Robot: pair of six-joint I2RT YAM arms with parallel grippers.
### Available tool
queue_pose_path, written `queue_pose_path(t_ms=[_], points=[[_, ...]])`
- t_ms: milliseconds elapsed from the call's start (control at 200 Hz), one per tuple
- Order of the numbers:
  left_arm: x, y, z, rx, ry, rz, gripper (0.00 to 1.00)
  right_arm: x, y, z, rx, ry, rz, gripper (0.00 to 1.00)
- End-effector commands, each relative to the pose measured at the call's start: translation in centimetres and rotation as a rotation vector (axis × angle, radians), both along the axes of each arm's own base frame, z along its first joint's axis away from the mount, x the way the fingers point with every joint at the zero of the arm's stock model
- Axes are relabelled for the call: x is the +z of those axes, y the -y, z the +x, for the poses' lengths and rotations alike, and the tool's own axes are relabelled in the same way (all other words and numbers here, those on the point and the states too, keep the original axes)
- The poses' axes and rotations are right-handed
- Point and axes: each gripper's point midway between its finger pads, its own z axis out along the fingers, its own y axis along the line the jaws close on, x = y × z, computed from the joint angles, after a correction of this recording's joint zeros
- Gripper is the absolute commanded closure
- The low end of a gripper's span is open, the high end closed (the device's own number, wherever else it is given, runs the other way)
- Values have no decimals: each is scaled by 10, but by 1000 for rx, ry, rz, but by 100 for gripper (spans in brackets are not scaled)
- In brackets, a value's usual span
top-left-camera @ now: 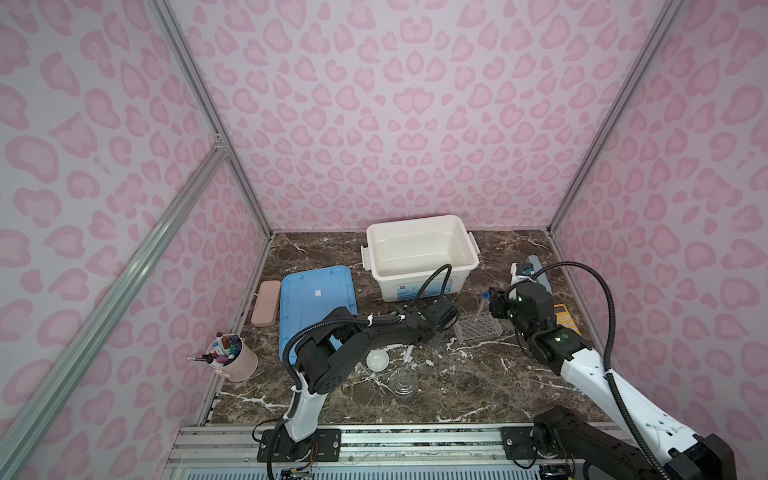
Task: Organize the chemistry lab equipment
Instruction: 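Lower the tube into a rack hole with right gripper while left gripper grasps another tube, then lift the second tube upright with left gripper while right gripper reaches its cap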
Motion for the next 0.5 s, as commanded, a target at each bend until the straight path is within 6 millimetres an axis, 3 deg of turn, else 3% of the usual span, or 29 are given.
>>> queue_pose_path(t_ms=[0, 295, 495], points=[[-1, -6, -4, 4, -16, 16, 83, 0, -5, -3, 46, -19, 41, 40], [37, -1, 0, -9, 55, -64, 85, 15, -4, -6, 127, -90, 116, 37], [69, 1, 1, -44, 121, -112, 86, 26, -17, -8, 210, -129, 184, 34]])
